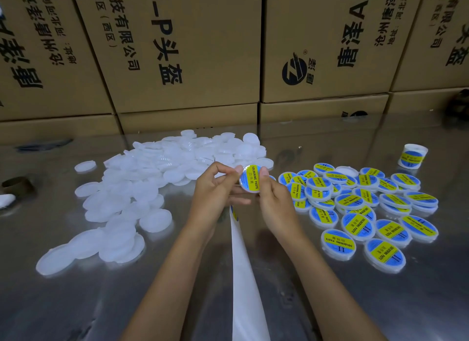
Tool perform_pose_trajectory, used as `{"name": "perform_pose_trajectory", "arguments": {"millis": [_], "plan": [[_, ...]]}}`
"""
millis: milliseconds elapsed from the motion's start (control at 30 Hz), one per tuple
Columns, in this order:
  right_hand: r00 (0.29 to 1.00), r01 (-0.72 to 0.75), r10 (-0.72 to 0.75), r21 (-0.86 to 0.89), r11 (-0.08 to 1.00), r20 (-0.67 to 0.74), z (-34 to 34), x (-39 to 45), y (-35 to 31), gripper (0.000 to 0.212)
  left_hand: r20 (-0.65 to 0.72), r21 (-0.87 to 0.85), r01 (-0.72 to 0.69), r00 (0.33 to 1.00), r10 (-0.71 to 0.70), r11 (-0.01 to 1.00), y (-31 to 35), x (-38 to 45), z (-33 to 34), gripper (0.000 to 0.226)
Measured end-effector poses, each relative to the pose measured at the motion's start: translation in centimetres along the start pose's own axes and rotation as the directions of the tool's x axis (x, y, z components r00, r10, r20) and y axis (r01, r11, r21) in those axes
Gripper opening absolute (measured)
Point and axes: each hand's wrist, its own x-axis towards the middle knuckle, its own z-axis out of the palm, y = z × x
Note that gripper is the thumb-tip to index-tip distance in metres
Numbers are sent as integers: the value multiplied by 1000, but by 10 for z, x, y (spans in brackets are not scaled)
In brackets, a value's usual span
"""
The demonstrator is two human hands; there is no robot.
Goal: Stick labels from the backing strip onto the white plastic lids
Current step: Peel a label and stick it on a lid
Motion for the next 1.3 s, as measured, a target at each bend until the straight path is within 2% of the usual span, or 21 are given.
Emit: {"name": "perform_pose_trajectory", "arguments": {"millis": [33,100,167,300,467,600,767,867,933,1033,1200,1300], "plan": [[1000,-16,16,22,1000,22,0,1,1,57,41,4,4,999,-4,1000,1,-1,0,16],[996,-59,56,45,997,69,0,1,1,57,139,17,15,990,-17,1000,1,-2,-1,40],[992,-91,86,54,994,90,1,1,2,55,178,25,6,984,-10,1000,2,-3,0,49],[992,-58,50,73,996,116,-1,2,3,55,69,-37,-9,998,12,999,4,-3,-1,39],[996,80,-71,-151,985,62,3,-4,5,54,-45,-108,-1,999,-3,994,0,-2,1,31],[992,126,-126,-223,967,15,3,-3,8,57,-123,-114,7,992,-21,993,-4,-2,6,22],[981,150,-184,-365,919,-61,3,-3,11,54,-55,-67,-19,998,15,998,-3,-1,6,11],[981,114,-162,-348,930,-111,2,-2,11,53,4,-55,-11,1000,11,998,-2,0,4,13],[978,104,-162,-363,926,-132,0,0,12,51,70,-29,-15,997,17,999,-2,-1,4,19],[982,106,-157,-373,922,-109,-2,0,13,44,154,-1,-22,988,22,1000,-3,-3,6,39],[989,95,-119,-240,966,-88,0,-1,10,50,75,2,-63,995,63,998,-7,-1,4,35],[989,128,-143,-259,957,-41,2,-2,9,55,27,-13,-74,997,75,997,-9,-1,3,24]]}}
